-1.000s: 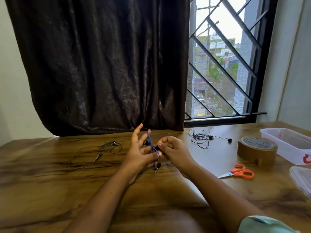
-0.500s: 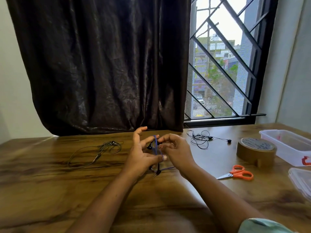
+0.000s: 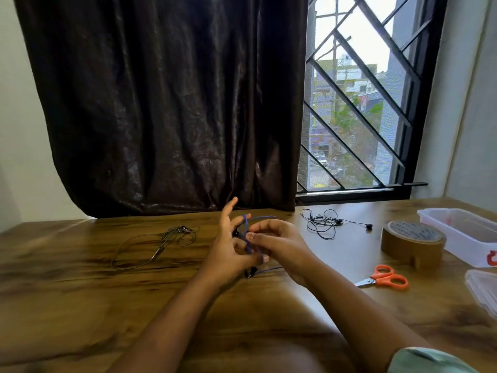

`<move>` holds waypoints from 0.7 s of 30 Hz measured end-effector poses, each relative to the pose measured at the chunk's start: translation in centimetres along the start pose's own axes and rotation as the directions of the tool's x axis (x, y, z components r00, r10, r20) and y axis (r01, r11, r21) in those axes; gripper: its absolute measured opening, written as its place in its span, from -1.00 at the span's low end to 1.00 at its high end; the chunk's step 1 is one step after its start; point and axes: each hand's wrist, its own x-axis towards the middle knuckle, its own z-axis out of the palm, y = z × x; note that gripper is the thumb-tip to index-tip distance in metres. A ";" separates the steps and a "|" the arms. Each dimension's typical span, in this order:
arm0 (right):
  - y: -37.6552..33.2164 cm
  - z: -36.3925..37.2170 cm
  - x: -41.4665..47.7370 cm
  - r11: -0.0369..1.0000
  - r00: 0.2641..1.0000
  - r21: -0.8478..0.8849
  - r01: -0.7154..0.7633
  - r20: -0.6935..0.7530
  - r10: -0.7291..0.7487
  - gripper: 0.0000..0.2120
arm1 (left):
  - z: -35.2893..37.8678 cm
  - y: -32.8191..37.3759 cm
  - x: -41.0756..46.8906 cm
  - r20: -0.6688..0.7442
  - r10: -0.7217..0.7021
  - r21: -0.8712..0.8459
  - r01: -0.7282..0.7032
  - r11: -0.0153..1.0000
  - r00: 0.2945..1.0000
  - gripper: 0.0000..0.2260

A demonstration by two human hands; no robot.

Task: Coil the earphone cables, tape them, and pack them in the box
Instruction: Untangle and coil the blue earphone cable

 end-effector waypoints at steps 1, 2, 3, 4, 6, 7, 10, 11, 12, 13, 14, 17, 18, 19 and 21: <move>0.0 0.1 0.0 1.000 1.000 -0.008 -0.006 0.003 0.006 -0.86 | 0.0 -0.1 -0.1 0.019 -0.009 0.048 0.008 0.999 1.000 0.06; 0.1 0.1 -0.1 1.000 1.000 -0.019 -0.011 0.005 0.011 -0.82 | 0.0 -0.3 -0.1 0.034 -0.014 0.088 0.011 0.996 0.999 0.03; 0.1 0.3 -0.1 0.999 1.000 -0.034 -0.013 0.008 0.014 -0.80 | 0.0 -0.4 -0.1 0.041 -0.017 0.104 0.013 0.994 0.999 -0.01; 0.1 0.3 -0.1 0.999 1.000 -0.052 -0.012 0.005 0.013 -0.79 | 0.0 -0.5 -0.1 0.045 -0.019 0.099 0.014 0.995 0.999 -0.05; 0.1 0.3 -0.1 0.998 1.000 -0.069 0.006 -0.008 -0.006 -0.78 | 0.0 -0.6 0.1 0.041 -0.027 0.066 0.024 0.998 0.999 -0.18; 0.1 0.2 0.0 0.998 1.000 -0.064 0.015 -0.014 -0.016 -0.78 | -0.1 -0.6 0.1 0.034 -0.039 0.044 0.037 0.998 0.999 -0.29; 0.0 -0.1 0.2 0.999 1.000 -0.045 0.012 -0.026 -0.013 -0.77 | -0.2 -0.2 0.3 -0.004 -0.084 -0.026 0.084 0.996 0.996 -0.57; 0.0 -0.2 0.2 0.999 0.999 -0.036 0.007 -0.033 -0.008 -0.76 | -0.2 -0.1 0.3 -0.030 -0.094 -0.054 0.092 0.994 0.995 -0.61; -0.1 -0.2 0.1 1.000 0.999 -0.022 0.004 -0.038 -0.005 -0.76 | -0.2 0.1 0.3 -0.058 -0.101 -0.085 0.096 0.992 0.993 -0.64; -0.1 -0.3 0.1 1.000 0.999 0.003 0.000 -0.036 0.000 -0.77 | -0.2 0.2 0.3 -0.086 -0.107 -0.114 0.097 0.989 0.991 -0.68; -0.2 -0.3 0.1 0.999 1.000 0.041 -0.007 -0.028 0.008 -0.78 | -0.1 0.3 0.3 -0.113 -0.112 -0.130 0.098 0.987 0.987 -0.72; -0.4 -0.2 0.2 0.982 0.999 0.184 -0.039 -0.018 0.043 -0.80 | -0.1 0.1 0.5 -0.162 -0.111 -0.136 0.089 0.987 0.981 -0.82; -0.4 -0.2 0.3 0.975 0.999 0.221 -0.037 -0.027 0.044 -0.81 | -0.1 -0.1 0.5 -0.169 -0.107 -0.134 0.085 0.987 0.980 -0.85; -0.4 -0.1 0.3 0.968 0.999 0.250 -0.027 -0.036 0.038 -0.83 | -0.1 -0.2 0.5 -0.172 -0.107 -0.140 0.084 0.987 0.979 -0.85; -0.3 -0.1 0.3 0.961 0.998 0.275 0.000 -0.053 0.016 -0.87 | 0.0 -0.3 0.5 -0.159 -0.116 -0.159 0.090 0.983 0.980 -0.79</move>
